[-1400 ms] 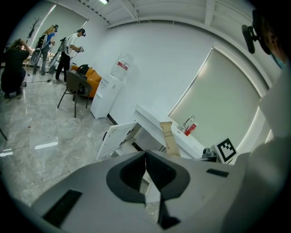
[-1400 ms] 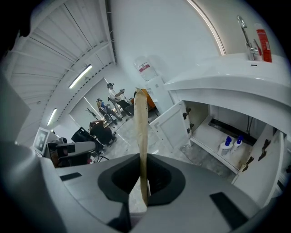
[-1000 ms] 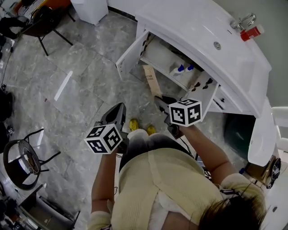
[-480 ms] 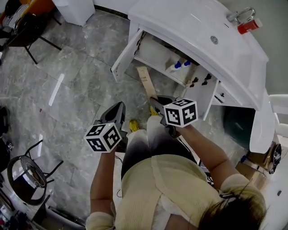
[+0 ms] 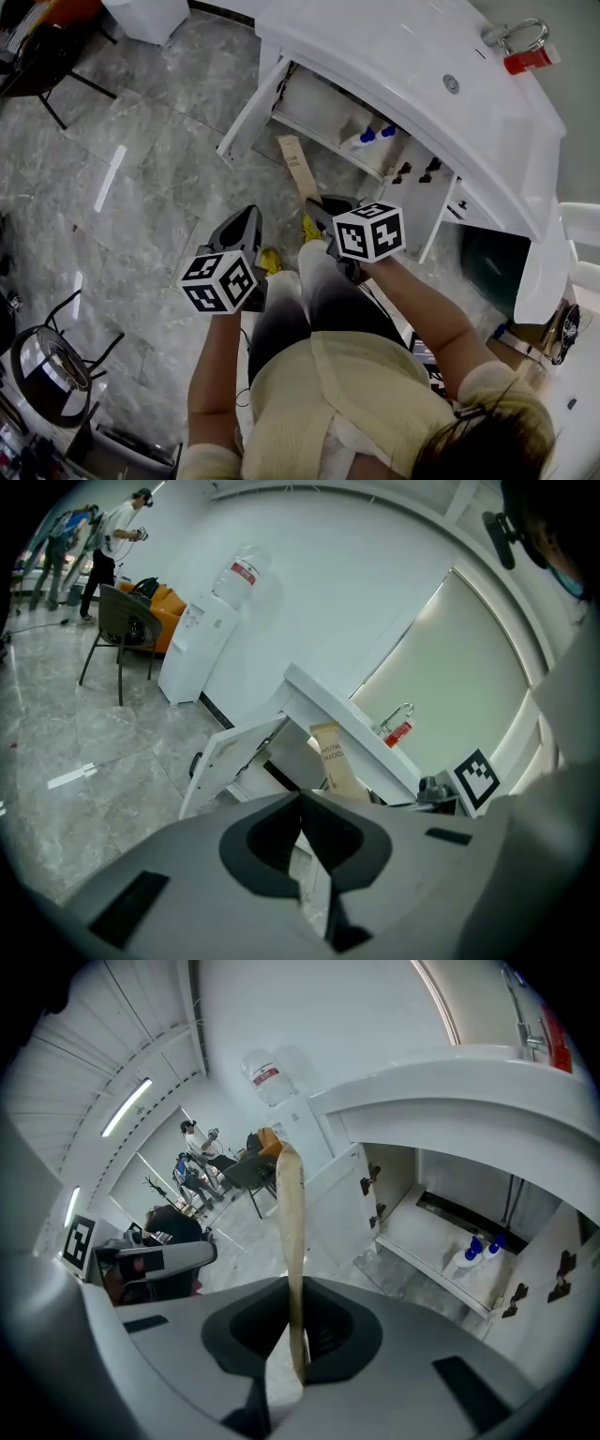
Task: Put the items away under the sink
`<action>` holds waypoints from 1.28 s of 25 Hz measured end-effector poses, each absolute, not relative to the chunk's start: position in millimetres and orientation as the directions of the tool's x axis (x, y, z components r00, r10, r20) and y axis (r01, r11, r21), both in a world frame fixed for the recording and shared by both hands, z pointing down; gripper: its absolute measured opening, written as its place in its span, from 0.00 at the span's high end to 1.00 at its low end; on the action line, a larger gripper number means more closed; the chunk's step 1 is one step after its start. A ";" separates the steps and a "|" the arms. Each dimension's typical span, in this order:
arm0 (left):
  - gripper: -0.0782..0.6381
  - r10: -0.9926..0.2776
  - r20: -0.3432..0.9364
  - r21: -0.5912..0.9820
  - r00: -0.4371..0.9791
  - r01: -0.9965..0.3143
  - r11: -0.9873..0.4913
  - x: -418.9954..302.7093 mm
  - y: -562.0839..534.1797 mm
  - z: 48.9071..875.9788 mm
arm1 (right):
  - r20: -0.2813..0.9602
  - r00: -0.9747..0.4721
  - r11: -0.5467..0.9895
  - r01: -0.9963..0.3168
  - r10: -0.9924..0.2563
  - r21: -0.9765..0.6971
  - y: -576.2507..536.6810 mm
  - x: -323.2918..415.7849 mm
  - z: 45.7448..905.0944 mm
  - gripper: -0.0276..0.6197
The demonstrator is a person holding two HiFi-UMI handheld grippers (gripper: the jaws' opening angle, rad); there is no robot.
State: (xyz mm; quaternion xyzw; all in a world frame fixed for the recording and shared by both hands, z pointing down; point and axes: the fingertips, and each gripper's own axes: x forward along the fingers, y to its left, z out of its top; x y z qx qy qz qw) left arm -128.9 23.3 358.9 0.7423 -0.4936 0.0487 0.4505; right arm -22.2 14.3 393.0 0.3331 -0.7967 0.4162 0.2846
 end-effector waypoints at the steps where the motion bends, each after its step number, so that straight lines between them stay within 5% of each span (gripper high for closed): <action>1: 0.84 -0.689 0.516 0.623 0.508 -0.775 -0.105 -125.7 19.9 361.4 | 0.731 -0.616 0.435 -0.767 -0.293 -0.472 9.6 -20.9 395.8 0.89; 32: 0.84 -0.606 0.626 0.580 0.491 -0.813 -0.060 -61.1 -53.2 516.3 | 0.779 -0.577 0.355 -0.801 -0.245 -0.482 -84.4 16.4 560.3 0.89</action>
